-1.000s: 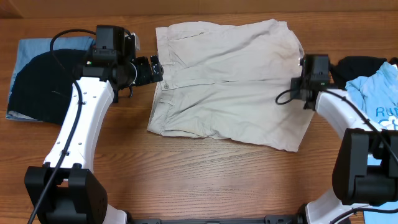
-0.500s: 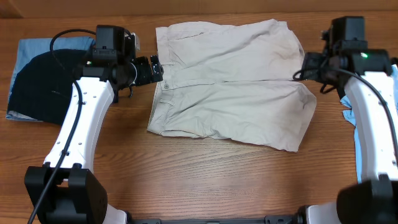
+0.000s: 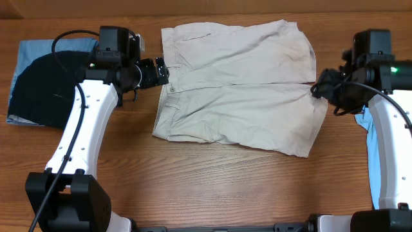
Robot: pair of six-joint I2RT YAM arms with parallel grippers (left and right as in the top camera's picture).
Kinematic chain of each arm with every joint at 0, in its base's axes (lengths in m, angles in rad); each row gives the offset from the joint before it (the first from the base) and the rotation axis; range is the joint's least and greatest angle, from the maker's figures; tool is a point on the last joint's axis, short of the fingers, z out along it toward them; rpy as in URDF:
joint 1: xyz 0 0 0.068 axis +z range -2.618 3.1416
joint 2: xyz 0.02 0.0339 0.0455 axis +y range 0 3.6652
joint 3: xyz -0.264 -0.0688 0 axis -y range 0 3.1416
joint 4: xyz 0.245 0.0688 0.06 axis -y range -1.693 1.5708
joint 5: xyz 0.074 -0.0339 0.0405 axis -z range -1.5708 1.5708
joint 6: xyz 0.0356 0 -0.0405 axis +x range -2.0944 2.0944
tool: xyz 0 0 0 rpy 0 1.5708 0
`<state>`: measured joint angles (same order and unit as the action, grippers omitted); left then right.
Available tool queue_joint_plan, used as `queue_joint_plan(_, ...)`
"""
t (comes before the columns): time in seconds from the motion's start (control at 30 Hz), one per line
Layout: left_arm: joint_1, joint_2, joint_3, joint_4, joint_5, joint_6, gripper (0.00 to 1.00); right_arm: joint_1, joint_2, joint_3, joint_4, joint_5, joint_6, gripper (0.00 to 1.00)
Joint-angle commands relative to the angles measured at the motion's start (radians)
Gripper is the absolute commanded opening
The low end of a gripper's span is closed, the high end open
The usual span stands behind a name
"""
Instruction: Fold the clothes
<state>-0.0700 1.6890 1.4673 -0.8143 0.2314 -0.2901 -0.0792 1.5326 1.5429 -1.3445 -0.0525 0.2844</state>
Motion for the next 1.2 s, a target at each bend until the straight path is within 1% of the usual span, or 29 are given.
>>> queue_joint_plan(0.0,0.004,0.005,0.000,0.017,0.002,-0.002,1.00,-0.007,-0.010,-0.112,0.010,-0.009,0.044,0.67)
queue_joint_plan(0.1,0.004,0.005,0.000,0.037,-0.018,-0.002,1.00,-0.007,-0.010,-0.198,0.054,-0.010,0.090,0.67)
queue_joint_plan(0.13,0.004,0.005,0.000,0.033,-0.060,-0.002,1.00,-0.007,-0.010,-0.235,0.077,-0.010,0.114,0.68)
queue_joint_plan(0.23,0.004,0.005,0.000,0.034,-0.120,-0.002,1.00,-0.007,-0.010,-0.335,0.151,-0.010,0.181,0.69)
queue_joint_plan(0.4,0.004,0.006,0.000,0.016,-0.133,-0.003,1.00,-0.007,-0.010,-0.523,0.273,-0.013,0.298,0.70)
queue_joint_plan(0.47,0.004,0.006,0.000,0.010,-0.135,-0.003,1.00,-0.008,-0.010,-0.575,0.315,-0.014,0.324,0.73)
queue_joint_plan(0.6,0.004,0.008,-0.001,0.007,-0.136,-0.003,1.00,-0.008,-0.010,-0.653,0.377,-0.025,0.375,0.77)
queue_joint_plan(0.73,0.004,0.008,-0.003,-0.002,-0.138,-0.003,1.00,-0.008,-0.010,-0.703,0.437,-0.036,0.406,0.78)
queue_joint_plan(0.77,0.004,0.008,-0.006,0.000,-0.139,-0.006,1.00,-0.008,-0.010,-0.721,0.463,-0.039,0.406,0.78)
queue_joint_plan(0.8,0.004,0.008,-0.007,-0.001,-0.140,-0.006,1.00,-0.008,-0.010,-0.742,0.492,-0.036,0.411,0.81)
queue_joint_plan(0.83,0.004,0.010,-0.008,-0.004,-0.143,-0.006,1.00,-0.008,-0.010,-0.774,0.536,-0.036,0.436,0.82)
queue_joint_plan(0.93,0.004,0.011,-0.009,-0.027,-0.164,-0.006,1.00,-0.008,-0.010,-0.831,0.628,-0.036,0.479,0.81)
queue_joint_plan(0.97,0.004,0.011,-0.009,-0.040,-0.164,-0.006,1.00,-0.008,-0.010,-0.839,0.646,-0.034,0.479,0.75)
queue_joint_plan(1.0,0.004,0.011,-0.009,-0.049,-0.164,-0.006,1.00,-0.008,-0.010,-0.841,0.657,-0.031,0.478,0.51)
queue_joint_plan(1.03,0.004,0.011,-0.009,-0.062,-0.164,-0.006,1.00,-0.008,-0.010,-0.841,0.667,-0.031,0.479,0.38)
queue_joint_plan(1.07,0.004,0.011,-0.009,-0.076,-0.165,-0.011,1.00,-0.008,-0.009,-0.841,0.678,-0.032,0.479,0.27)
queue_joint_plan(1.13,0.005,0.011,-0.009,-0.121,-0.181,-0.046,1.00,-0.008,-0.010,-0.841,0.698,-0.028,0.474,0.15)
queue_joint_plan(1.17,0.005,0.011,-0.009,-0.153,-0.194,-0.075,1.00,-0.008,-0.010,-0.841,0.705,-0.027,0.471,0.11)
